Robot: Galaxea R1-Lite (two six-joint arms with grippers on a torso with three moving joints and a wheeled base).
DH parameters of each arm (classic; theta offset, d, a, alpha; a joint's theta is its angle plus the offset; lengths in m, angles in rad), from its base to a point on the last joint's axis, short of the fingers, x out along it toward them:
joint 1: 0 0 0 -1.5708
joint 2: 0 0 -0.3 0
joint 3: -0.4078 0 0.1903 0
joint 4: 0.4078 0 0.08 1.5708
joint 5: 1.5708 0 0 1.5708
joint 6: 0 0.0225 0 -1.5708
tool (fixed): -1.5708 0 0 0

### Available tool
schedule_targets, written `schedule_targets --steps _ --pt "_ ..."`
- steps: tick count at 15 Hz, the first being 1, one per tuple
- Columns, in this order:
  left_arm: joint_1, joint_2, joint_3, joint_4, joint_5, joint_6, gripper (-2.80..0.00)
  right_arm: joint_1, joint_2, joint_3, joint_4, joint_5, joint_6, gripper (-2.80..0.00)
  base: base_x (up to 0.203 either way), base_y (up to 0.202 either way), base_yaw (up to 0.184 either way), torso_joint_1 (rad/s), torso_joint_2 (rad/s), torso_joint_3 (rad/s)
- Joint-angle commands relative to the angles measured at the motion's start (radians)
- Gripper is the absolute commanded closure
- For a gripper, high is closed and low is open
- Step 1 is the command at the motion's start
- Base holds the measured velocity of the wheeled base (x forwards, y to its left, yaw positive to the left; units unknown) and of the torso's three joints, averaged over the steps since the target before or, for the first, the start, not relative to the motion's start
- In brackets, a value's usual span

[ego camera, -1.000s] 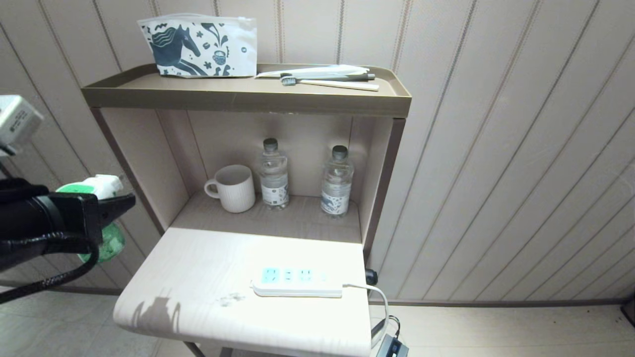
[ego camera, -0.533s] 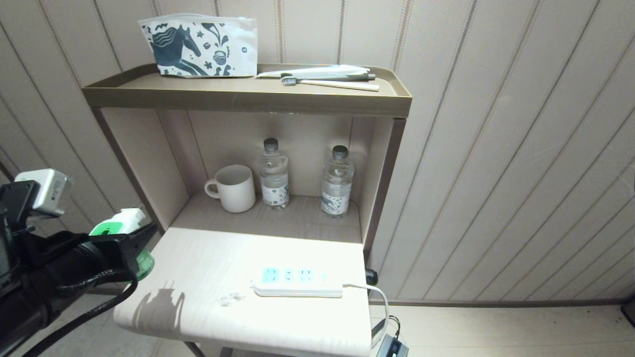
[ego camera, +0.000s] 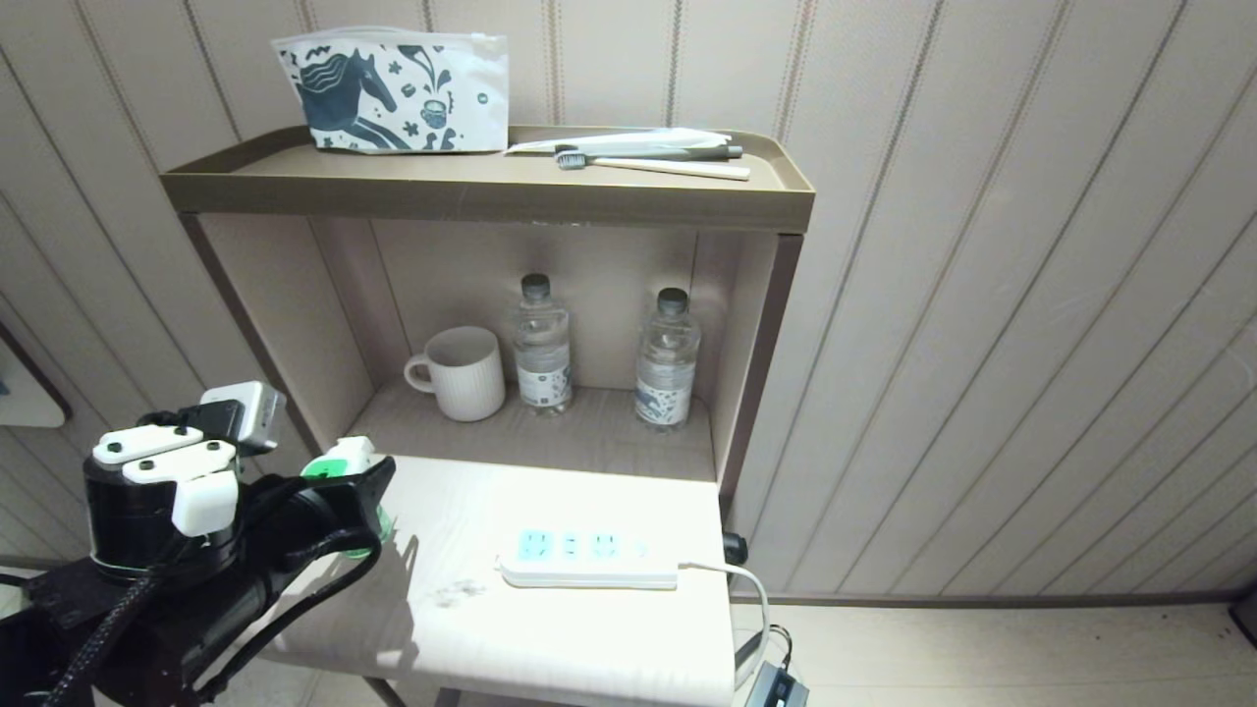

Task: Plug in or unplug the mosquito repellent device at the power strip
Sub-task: Insert the plug into the socket

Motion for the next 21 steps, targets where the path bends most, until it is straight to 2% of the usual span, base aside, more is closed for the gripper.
schedule_targets --steps 1,5,7,10,14,21 --pt "0.002 0.121 -0.006 -0.067 0.006 0.001 0.0 0.0 -0.001 0.0 0.0 0.001 0.0 0.0 0.0 0.0 0.0 0.0 0.0 0.0" --pt "0.028 0.237 -0.077 -0.14 0.029 0.024 0.0 0.0 -0.001 0.0 0.0 -0.001 0.0 0.0 0.0 0.0 0.0 0.0 0.0 0.0" --pt "0.053 0.283 -0.103 -0.189 0.067 0.045 0.0 0.0 -0.001 0.0 0.0 0.001 0.0 0.0 0.0 0.0 0.0 0.0 0.0 0.0" --pt "0.083 0.324 -0.162 -0.206 0.074 0.074 0.0 0.0 -0.001 0.0 0.0 0.001 0.0 0.0 0.0 0.0 0.0 0.0 0.0 0.0" --pt "0.089 0.384 -0.184 -0.24 0.099 0.077 0.0 0.0 -0.001 0.0 0.0 0.001 0.0 0.0 0.0 0.0 0.0 0.0 0.0 0.0" --pt "0.104 0.442 -0.2 -0.269 0.103 0.083 0.0 0.0 -0.001 0.0 0.0 0.001 0.0 0.0 0.0 0.0 0.0 0.0 0.0 0.0"
